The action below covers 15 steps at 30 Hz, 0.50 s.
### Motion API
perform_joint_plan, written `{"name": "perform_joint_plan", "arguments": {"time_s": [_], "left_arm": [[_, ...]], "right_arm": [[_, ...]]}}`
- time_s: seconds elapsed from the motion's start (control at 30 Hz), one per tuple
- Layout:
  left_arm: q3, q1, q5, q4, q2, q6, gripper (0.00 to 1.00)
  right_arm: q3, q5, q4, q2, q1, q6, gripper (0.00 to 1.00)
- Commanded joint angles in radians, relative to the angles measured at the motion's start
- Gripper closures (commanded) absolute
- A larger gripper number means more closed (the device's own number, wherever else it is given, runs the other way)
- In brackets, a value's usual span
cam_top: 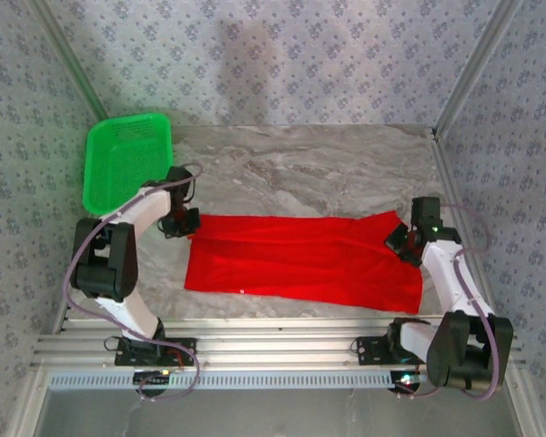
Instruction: Fold and stack the t-shirts
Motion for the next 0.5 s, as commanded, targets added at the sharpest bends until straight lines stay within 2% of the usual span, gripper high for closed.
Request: {"name": "perform_joint_plan", "arguments": {"time_s": [0.0,0.47], "left_arm": [[-0.015,-0.010,-0.025,0.004,0.017,-0.014,1.00],[-0.040,-0.016,-0.039,0.021,0.049,-0.017,1.00]], "right_arm": [[-0.022,0.046,-0.052,-0.041,-0.007,0.050,1.00],[-0.071,0.064,-0.090,-0.111,0.007,0.125,1.00]]}}
